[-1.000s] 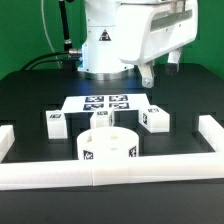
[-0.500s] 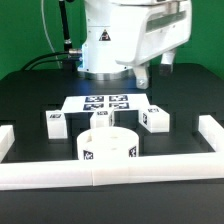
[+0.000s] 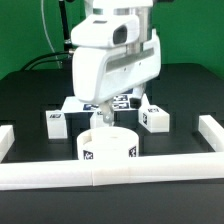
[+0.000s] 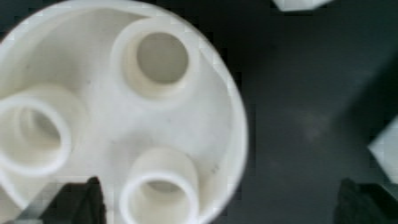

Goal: Assemble stool

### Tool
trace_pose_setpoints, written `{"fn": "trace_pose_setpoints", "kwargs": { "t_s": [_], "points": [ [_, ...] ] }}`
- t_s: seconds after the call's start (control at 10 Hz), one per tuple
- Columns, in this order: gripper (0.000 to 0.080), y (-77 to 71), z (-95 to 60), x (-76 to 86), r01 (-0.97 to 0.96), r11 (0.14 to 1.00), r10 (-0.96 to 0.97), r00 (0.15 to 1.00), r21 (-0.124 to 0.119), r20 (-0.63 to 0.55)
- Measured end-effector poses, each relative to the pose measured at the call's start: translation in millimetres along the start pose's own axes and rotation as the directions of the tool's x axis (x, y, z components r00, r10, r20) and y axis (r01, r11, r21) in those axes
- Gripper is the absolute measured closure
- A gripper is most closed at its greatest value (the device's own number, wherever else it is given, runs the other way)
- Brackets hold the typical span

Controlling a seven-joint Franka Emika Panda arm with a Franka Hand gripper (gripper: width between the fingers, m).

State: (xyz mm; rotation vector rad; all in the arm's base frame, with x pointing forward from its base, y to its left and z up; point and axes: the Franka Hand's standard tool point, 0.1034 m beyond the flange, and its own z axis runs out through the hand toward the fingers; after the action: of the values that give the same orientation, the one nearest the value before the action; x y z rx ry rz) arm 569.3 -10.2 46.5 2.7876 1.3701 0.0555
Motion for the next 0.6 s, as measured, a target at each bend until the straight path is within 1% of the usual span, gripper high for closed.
{"fn": "trace_pose_setpoints", "kwargs": {
  "t_s": [0.4, 0.5, 0.6],
  "points": [
    [0.0150, -1.1, 2.0, -0.9, -0.001, 1.000, 0.001, 1.000, 0.005, 0.004],
    [0.0150, -2.9, 10.9, -3.1, 0.000, 1.000, 0.000, 1.000, 0.004, 0.003],
    [0.0150, -7.1, 21.4, -3.4, 0.001, 1.000, -0.001, 1.000, 0.009, 0.004]
  ]
}}
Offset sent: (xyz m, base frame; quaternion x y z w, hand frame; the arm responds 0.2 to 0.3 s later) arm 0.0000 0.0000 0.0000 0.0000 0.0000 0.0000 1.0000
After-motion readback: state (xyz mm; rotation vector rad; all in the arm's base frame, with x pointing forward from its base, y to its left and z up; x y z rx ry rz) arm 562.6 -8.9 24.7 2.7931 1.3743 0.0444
